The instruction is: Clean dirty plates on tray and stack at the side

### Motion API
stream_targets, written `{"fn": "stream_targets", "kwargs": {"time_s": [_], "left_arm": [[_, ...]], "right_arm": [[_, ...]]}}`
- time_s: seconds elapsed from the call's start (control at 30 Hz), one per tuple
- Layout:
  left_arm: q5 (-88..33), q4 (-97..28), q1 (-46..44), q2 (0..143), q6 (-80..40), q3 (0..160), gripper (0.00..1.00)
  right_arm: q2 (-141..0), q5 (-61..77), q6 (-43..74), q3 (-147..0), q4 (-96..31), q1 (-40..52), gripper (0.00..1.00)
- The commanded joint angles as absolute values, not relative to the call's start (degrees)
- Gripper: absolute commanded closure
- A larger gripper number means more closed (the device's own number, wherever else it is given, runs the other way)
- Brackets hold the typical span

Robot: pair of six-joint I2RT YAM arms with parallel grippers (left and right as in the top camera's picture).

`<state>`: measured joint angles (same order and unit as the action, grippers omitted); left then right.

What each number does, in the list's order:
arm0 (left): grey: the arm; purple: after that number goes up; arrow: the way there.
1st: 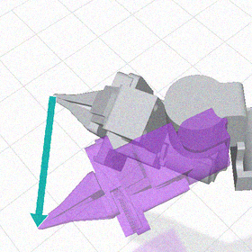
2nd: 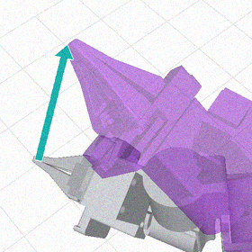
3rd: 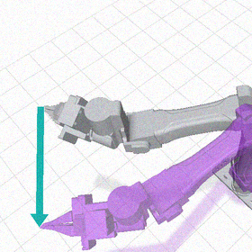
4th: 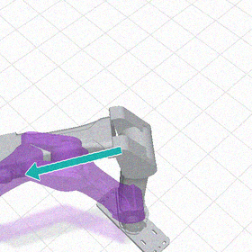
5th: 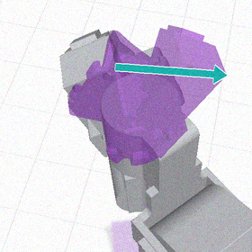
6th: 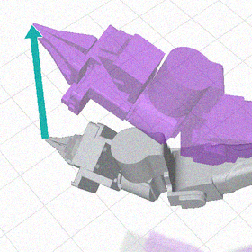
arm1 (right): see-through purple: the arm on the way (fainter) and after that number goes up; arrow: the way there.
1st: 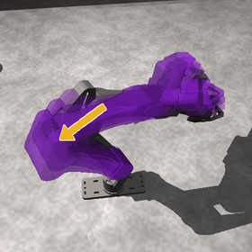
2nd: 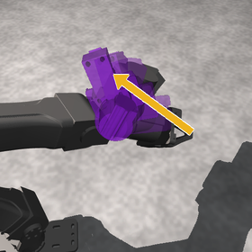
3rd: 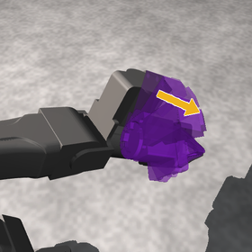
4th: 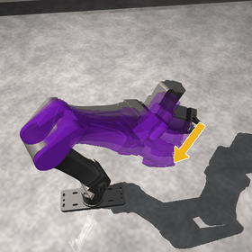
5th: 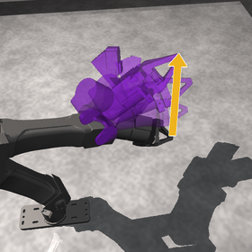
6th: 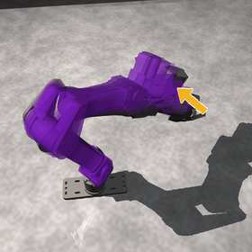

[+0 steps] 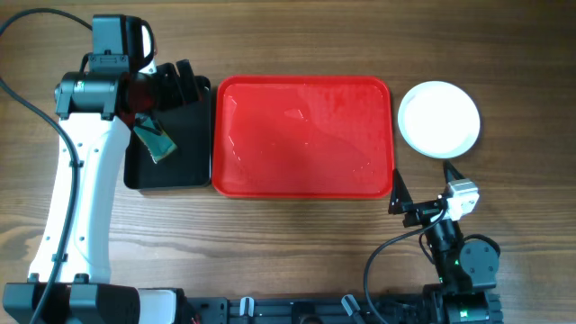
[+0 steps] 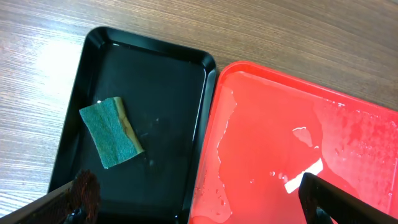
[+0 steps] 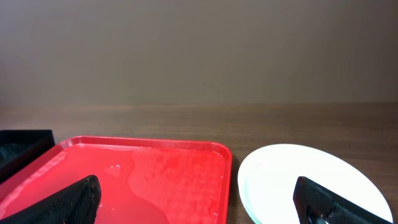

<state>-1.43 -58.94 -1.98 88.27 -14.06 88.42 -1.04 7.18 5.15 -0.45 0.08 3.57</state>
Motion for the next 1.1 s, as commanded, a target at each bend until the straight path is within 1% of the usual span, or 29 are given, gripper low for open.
{"fn": "stream_targets", "kwargs": {"time_s": [0.0,0.37,0.47,0.73,0.9,1.07], "left_arm": [[-1.91,-58.78,-2.09,88.18,-13.93,89.12,0.00],[-1.80,-58.83,-2.13,87.88,-13.89,89.12,0.00],[4.10,-59.66,-2.55,84.99,-13.69,89.10,0.00],[4.60,-62.19,-6.63,70.11,-13.69,89.10,0.00],[4.62,-65.25,-6.74,57.69,-13.67,88.03,0.00],[5.91,-59.92,-6.33,45.93,-13.23,79.94,0.00]], "right_arm": [[-0.21,6.09,6.17,-0.27,0.40,3.86,0.00],[-0.21,6.09,6.17,-0.27,0.40,3.86,0.00],[-0.21,6.09,6.15,-0.27,0.40,3.86,0.00],[-0.21,6.09,6.17,-0.27,0.40,3.86,0.00],[-0.21,6.09,6.17,-0.27,0.40,3.86,0.00],[-0.21,6.09,6.17,-0.27,0.40,3.86,0.00]]}}
